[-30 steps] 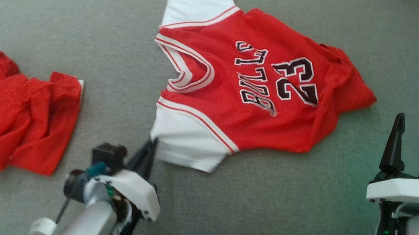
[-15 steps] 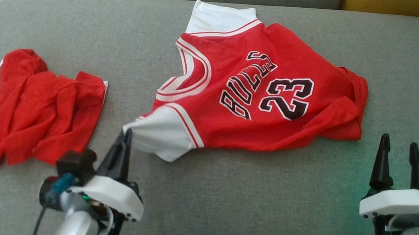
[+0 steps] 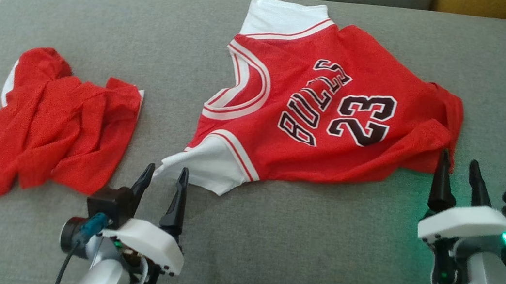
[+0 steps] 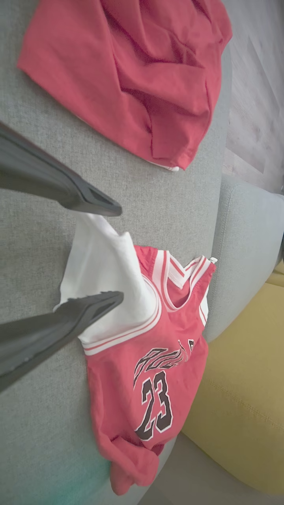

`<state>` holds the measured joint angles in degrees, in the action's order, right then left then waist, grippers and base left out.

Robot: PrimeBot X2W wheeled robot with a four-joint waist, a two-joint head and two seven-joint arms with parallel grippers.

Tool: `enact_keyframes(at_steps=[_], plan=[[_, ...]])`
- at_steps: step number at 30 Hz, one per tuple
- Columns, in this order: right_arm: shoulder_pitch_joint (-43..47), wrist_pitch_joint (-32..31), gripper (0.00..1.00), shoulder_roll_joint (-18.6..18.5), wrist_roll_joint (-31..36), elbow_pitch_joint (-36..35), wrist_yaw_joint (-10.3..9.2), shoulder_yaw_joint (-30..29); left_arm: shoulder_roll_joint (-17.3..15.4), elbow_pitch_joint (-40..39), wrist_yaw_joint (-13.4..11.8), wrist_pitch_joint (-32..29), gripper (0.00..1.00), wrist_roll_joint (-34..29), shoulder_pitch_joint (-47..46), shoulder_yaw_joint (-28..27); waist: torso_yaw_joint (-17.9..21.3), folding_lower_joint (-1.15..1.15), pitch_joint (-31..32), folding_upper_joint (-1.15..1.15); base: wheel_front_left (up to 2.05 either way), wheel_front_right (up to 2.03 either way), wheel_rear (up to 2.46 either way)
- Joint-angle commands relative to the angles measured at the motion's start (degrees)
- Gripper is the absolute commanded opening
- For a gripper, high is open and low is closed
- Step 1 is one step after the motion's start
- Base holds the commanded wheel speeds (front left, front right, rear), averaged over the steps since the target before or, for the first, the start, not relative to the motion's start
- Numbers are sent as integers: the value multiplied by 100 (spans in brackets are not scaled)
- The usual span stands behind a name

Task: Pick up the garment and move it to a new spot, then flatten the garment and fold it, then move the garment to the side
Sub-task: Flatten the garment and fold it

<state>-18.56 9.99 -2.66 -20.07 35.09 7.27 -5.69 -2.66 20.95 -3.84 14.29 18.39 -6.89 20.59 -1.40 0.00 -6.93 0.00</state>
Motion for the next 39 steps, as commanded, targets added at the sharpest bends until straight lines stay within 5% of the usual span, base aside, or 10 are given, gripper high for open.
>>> enact_keyframes(at_steps=[1, 17, 36, 37, 38, 39], plan=[[-287, 9, 100, -21, -72, -17, 22, 193, -21, -144, -26, 71, 100, 14, -286, -117, -66, 0, -19, 0, 0, 0, 0], [-1394, 238, 100, -21, -1041, 1945, 22, 134, -21, -240, -52, 71, 100, 62, -266, 40, -440, 0, -110, 0, 0, 0, 0], [-2047, 499, 100, -21, -363, 2609, 22, -821, -21, -253, -62, 71, 100, 62, -300, 31, -477, 0, -177, 0, 0, 0, 0], [-2046, 499, 82, -21, -318, 2588, 22, -865, -21, -253, -63, 71, 100, 62, -303, 30, -474, 0, -177, 0, 0, 0, 0], [-2046, 499, 22, -21, -276, 2567, 22, -901, -21, -252, -63, 71, 100, 63, -304, 28, -468, 0, -176, 0, 0, 0, 0], [-2041, 499, 0, -21, -229, 2537, 22, -936, -21, -251, -62, 71, 100, 64, -306, 26, -461, 0, -174, 0, 0, 0, 0]])
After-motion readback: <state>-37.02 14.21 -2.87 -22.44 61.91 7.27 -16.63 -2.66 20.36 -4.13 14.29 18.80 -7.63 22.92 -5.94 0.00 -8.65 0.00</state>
